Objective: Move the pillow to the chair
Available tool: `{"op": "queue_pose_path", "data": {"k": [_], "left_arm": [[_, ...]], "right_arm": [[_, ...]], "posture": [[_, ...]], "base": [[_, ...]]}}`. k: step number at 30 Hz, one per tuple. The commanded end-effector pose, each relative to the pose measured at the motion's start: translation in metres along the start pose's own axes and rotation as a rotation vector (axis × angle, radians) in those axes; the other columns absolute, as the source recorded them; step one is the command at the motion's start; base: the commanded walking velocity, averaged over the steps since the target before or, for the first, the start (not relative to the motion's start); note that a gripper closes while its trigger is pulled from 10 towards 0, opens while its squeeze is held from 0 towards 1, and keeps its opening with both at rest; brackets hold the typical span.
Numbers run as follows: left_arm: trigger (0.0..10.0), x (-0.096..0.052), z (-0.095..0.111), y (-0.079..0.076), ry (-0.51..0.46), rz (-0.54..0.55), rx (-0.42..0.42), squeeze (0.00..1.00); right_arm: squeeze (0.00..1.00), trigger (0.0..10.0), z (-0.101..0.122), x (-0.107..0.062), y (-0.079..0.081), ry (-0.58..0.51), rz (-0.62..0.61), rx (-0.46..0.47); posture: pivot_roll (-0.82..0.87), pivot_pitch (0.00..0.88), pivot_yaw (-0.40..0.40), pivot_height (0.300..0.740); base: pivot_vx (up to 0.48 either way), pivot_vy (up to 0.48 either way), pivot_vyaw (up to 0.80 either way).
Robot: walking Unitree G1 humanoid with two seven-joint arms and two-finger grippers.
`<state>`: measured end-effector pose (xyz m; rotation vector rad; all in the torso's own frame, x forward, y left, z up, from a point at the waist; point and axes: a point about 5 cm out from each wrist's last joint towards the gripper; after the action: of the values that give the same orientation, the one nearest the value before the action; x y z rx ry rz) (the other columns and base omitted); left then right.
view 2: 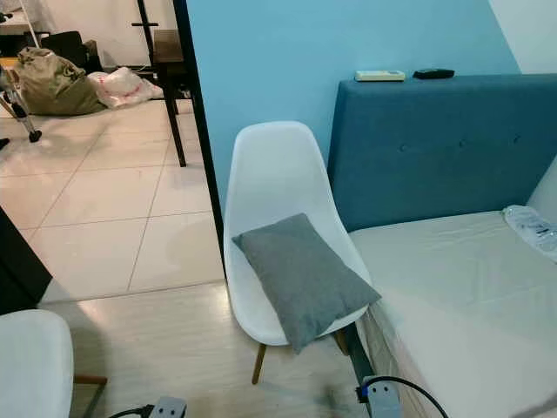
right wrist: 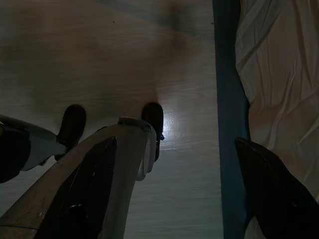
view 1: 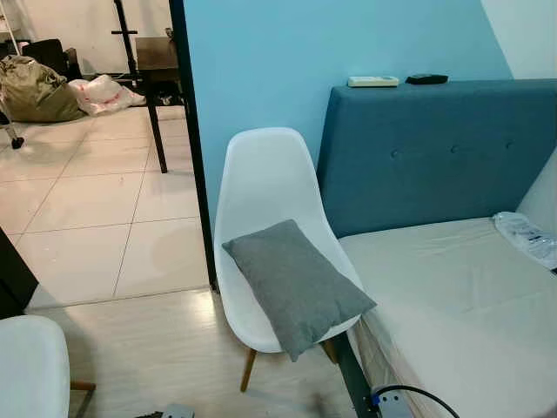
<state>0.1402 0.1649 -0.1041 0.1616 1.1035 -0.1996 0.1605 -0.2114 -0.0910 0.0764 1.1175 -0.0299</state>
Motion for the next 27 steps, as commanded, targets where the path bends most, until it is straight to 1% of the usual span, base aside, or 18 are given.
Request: {"op": "queue_pose_path", "data": {"k": [1,4,6,12,13,14,15,16,18,22,27], "left_arm": [[10.0,0.0005,0.0015,-0.0014,0.000,0.002,-0.010,0.00],[10.0,0.0005,0.0005,-0.0029,0.005,-0.006,-0.006,0.00],[10.0,0.0005,0.0001,-0.0031,0.012,-0.011,0.015,0.00],[10.0,0.0003,-0.0013,-0.0031,0.012,-0.006,0.002,0.00],[10.0,0.0003,-0.0007,-0.0025,0.005,0.002,-0.036,0.00],[10.0,0.0003,-0.0007,-0.0025,0.005,0.002,-0.036,0.00],[10.0,0.0004,0.0014,-0.0007,-0.010,0.014,-0.103,0.00],[10.0,0.0004,0.0026,0.0006,-0.020,0.024,-0.151,0.00],[10.0,0.0004,0.0033,0.0016,-0.022,0.026,-0.163,0.00],[10.0,0.0005,0.0051,0.0041,-0.018,0.027,-0.130,0.00],[10.0,0.0008,0.0083,0.0050,-0.022,0.029,-0.122,0.00]], "right_arm": [[0.00,10.0,-0.0019,-0.0004,-0.0022,0.010,-0.010,-0.007],[0.00,10.0,-0.0032,-0.0004,-0.0020,0.013,-0.009,0.003],[0.00,10.0,-0.0038,-0.0004,-0.0018,0.014,-0.010,0.002],[0.00,10.0,-0.0057,-0.0004,-0.0013,0.015,-0.015,0.003],[0.00,10.0,-0.0065,-0.0005,-0.0015,0.016,-0.016,0.003],[0.00,10.0,-0.0065,-0.0005,-0.0015,0.016,-0.016,0.003],[0.00,10.0,-0.0072,-0.0006,-0.0017,0.016,-0.017,0.005],[0.00,10.0,-0.0079,-0.0006,-0.0017,0.016,-0.018,0.007],[0.00,10.0,-0.0089,-0.0007,-0.0018,0.020,-0.017,0.012],[0.00,10.0,-0.0081,-0.0007,-0.0020,0.021,-0.019,0.003],[0.00,10.0,-0.0052,-0.0004,-0.0015,0.011,-0.017,0.009]], "posture": [[0.04,0.000,-0.076,0.740],[0.04,0.000,-0.072,0.740],[0.03,0.000,-0.069,0.740],[0.03,0.000,-0.065,0.740],[0.03,0.000,-0.068,0.740],[0.03,0.000,-0.068,0.740],[0.03,0.000,-0.073,0.740],[0.03,0.000,-0.073,0.740],[0.03,0.000,-0.073,0.740],[0.03,0.000,-0.066,0.740],[0.03,0.000,-0.060,0.740]], "base": [[0.000,0.000,0.00],[0.000,0.000,0.00],[0.000,0.000,0.00],[0.000,0.000,0.00],[0.000,0.000,0.00],[0.000,0.000,0.00],[0.000,0.000,0.00],[0.000,0.000,0.00],[0.000,0.000,0.00],[0.000,0.000,0.00],[0.000,0.000,0.00]]}}
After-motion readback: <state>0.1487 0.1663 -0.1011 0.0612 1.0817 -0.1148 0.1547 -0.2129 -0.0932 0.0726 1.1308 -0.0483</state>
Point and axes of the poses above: a point about 5 cm out from each wrist's last joint towards the gripper, its own x axis pointing out of the wrist towards the gripper, its own z axis along the axis of the wrist's last joint, y = z × x, and after that the axes turned 8 degrees about x, right-handed
